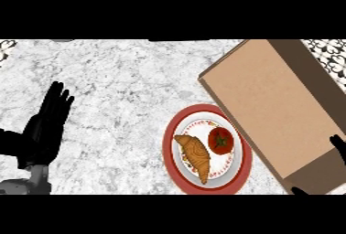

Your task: Pick the tomato from the plate and place it in the cardboard box

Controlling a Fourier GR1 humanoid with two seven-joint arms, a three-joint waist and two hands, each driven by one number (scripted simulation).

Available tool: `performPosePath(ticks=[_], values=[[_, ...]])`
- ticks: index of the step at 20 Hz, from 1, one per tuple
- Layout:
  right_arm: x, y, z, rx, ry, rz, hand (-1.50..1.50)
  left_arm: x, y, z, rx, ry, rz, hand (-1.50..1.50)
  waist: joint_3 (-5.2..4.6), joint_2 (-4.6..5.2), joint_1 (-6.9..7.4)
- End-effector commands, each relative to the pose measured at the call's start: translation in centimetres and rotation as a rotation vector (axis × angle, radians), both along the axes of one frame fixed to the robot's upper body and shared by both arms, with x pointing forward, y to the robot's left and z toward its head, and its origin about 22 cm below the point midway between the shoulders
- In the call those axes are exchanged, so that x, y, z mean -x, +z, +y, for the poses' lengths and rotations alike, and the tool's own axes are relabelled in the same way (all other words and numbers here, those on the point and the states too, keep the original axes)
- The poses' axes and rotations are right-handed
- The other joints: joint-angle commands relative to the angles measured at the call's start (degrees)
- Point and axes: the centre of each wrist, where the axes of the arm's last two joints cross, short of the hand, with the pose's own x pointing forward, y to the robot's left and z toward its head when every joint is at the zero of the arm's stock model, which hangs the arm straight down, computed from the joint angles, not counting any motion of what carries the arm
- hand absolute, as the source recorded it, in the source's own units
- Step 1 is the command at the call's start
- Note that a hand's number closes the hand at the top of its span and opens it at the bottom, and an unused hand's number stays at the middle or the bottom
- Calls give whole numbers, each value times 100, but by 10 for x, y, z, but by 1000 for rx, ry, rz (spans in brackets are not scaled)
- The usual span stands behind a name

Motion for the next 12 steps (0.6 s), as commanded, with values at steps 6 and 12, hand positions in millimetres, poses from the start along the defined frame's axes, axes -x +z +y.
performPosePath(ticks=[6,12], values=[[18,88,72,-50,-1,164,-150,-6,-6,-24,20,-72,6,0,36,49,312],[-24,86,120,-58,24,186,-150,-14,17,7,-2,-59,10,0,56,32,289]])
